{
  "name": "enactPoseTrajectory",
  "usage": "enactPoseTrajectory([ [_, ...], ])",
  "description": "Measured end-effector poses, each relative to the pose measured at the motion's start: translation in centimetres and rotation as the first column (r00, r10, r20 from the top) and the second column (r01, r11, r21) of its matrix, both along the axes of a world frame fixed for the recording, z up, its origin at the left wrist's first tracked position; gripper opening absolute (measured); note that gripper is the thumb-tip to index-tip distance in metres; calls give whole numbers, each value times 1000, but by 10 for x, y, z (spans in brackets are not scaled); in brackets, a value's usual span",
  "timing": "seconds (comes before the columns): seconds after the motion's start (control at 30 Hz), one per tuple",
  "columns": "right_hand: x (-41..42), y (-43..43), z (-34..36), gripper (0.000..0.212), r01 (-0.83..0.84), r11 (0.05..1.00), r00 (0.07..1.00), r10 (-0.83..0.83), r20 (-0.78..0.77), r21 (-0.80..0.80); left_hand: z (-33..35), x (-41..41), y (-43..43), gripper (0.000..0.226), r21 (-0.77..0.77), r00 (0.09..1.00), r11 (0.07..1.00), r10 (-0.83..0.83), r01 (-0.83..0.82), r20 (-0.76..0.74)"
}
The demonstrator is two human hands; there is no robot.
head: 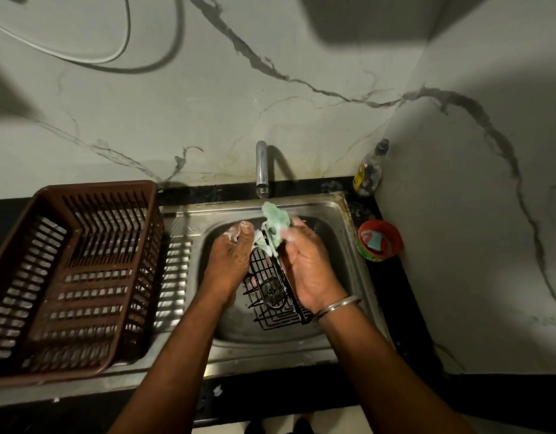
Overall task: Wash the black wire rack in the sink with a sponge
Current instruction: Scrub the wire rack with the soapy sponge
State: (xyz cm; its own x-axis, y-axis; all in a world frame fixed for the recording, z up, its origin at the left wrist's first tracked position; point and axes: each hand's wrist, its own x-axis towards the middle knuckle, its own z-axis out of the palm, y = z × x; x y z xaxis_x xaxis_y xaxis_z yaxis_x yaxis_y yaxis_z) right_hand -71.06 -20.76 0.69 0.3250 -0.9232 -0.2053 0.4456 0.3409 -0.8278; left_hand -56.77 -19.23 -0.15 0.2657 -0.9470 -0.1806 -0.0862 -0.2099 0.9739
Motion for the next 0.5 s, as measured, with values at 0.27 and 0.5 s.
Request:
enactPoseTrajectory([
  [0.27,-11,1,9,16,-177,980,981,168,-97,-92,-7,5,-1,64,-19,988,997,69,-73,-137],
  [0.5,-2,5,12,14,-134,985,984,119,-135,-110,-13,7,4,51,-33,969,999,11,-19,-245],
])
